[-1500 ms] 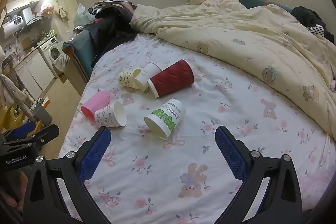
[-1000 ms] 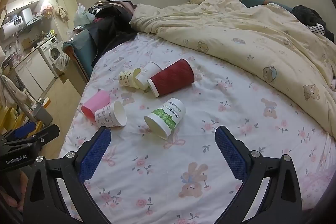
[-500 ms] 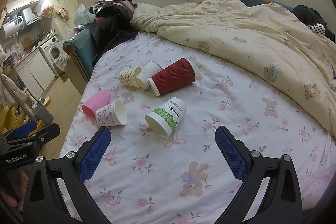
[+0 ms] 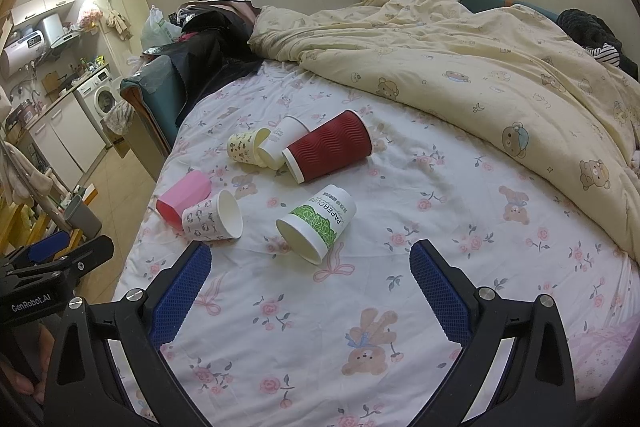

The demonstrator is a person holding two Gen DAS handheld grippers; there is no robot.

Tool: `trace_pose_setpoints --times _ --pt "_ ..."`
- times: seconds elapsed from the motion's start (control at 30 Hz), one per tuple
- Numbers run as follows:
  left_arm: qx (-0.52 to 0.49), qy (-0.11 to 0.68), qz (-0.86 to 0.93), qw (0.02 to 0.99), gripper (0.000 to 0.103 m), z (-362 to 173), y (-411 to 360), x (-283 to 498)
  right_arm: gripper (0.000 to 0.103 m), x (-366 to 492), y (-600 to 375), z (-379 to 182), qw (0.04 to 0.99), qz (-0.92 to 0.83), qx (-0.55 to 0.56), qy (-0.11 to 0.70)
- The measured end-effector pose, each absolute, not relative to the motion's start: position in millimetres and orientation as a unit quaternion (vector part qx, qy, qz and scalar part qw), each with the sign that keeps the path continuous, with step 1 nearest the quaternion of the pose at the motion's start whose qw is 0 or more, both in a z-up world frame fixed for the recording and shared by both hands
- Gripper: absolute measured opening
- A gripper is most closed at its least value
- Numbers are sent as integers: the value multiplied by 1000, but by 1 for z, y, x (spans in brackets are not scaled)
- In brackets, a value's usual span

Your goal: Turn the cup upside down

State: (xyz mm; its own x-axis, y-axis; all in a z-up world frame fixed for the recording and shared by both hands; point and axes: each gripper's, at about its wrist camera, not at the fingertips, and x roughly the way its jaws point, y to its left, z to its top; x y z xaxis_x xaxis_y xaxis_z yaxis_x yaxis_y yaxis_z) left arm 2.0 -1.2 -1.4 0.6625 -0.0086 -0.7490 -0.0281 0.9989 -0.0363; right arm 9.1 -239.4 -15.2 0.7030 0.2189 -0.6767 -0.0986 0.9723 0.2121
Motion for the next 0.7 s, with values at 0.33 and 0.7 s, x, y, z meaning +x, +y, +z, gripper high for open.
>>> trace_pose_setpoints --times 0.33,0.7 --pt "-23 411 5 911 103 -2 -1 2 102 6 -237 -15 919 86 80 376" --pt "-23 411 5 912 103 -2 -1 2 102 6 -237 -15 919 86 81 377"
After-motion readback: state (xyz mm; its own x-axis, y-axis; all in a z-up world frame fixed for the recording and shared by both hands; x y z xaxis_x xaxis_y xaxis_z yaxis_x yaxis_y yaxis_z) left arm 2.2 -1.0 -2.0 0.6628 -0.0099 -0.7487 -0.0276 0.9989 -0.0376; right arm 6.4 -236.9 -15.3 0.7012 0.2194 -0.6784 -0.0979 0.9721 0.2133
